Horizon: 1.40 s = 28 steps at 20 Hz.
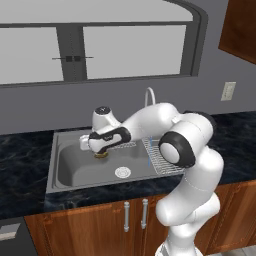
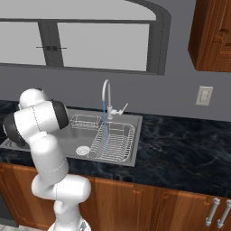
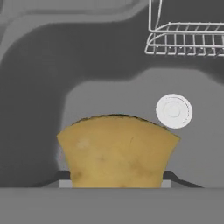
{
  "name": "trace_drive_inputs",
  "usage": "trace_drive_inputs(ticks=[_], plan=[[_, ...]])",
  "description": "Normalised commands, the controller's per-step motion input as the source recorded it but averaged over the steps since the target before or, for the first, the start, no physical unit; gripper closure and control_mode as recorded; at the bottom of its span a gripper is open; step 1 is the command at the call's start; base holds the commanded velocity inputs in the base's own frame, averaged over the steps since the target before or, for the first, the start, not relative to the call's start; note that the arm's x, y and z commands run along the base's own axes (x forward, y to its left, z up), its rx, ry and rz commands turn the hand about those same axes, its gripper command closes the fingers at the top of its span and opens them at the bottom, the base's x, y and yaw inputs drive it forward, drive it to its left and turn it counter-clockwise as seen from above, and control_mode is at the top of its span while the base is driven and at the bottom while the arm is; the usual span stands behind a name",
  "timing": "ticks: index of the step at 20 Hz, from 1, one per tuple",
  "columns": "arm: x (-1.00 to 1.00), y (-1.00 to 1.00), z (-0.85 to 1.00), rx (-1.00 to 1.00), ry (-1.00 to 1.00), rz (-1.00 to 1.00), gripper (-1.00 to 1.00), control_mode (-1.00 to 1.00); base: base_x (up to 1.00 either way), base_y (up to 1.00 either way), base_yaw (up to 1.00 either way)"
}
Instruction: Soak the sponge with water for a few seconds and then drop it inside the sink.
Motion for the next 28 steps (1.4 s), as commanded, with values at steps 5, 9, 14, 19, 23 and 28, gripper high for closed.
trace_drive_inputs(ticks=[5, 9, 14, 19, 23, 28], plan=[[0.14, 0.05, -0.17, 0.00, -0.15, 0.00, 1.00, -1.00, 0.00, 0.00, 0.00], [0.06, 0.07, -0.06, 0.00, -0.04, 0.00, 1.00, -1.00, 0.00, 0.00, 0.00], [0.00, 0.13, 0.00, 0.00, 0.00, 0.00, 1.00, -1.00, 0.00, 0.00, 0.00], [0.00, 0.05, -0.15, 0.00, 0.00, 0.00, 1.00, -1.00, 0.00, 0.00, 0.00], [0.00, 0.00, -0.32, 0.00, 0.00, 0.00, 1.00, -1.00, 0.00, 0.00, 0.00], [0.00, 0.00, -0.31, 0.00, 0.00, 0.00, 1.00, -1.00, 0.00, 0.00, 0.00]])
